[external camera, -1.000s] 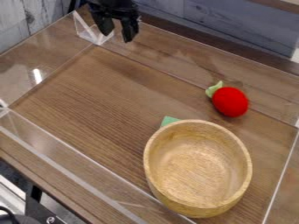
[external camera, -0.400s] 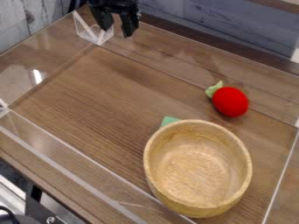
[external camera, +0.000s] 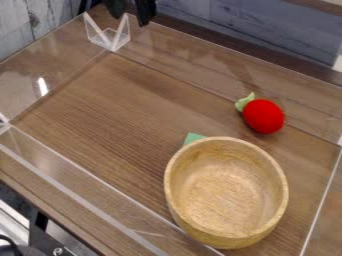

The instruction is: Move the red object to the right side of the table

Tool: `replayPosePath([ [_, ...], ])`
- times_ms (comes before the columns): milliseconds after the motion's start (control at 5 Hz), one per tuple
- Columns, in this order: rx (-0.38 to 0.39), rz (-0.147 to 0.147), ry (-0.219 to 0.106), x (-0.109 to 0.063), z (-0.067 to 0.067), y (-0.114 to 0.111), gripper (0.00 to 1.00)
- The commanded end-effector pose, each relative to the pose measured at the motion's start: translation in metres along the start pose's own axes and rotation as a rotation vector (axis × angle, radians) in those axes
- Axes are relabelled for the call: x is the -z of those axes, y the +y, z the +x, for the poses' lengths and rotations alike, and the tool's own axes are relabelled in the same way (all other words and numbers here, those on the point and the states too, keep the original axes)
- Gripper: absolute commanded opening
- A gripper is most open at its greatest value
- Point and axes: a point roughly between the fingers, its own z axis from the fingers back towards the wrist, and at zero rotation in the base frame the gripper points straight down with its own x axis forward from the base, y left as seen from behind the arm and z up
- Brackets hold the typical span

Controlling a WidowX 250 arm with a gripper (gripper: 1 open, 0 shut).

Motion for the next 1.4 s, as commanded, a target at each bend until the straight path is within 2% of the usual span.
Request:
replayPosePath([
  [0,0.073,0.013,-0.046,-0.025,0.000,-0.008,1.00],
  [400,0.147,-0.018,-0.010,-0.016,0.005,-0.021,1.00],
  [600,0.100,-0.008,0.006,-0.009,0.012,-0.013,1.00],
  [800,0.055,0.008,0.021,-0.001,0.011,-0.001,1.00],
  [1000,0.077,0.002,0.037,0.001,0.001,-0.004,1.00],
  [1200,0.105,0.000,0.042,0.001,-0.001,-0.004,1.00],
])
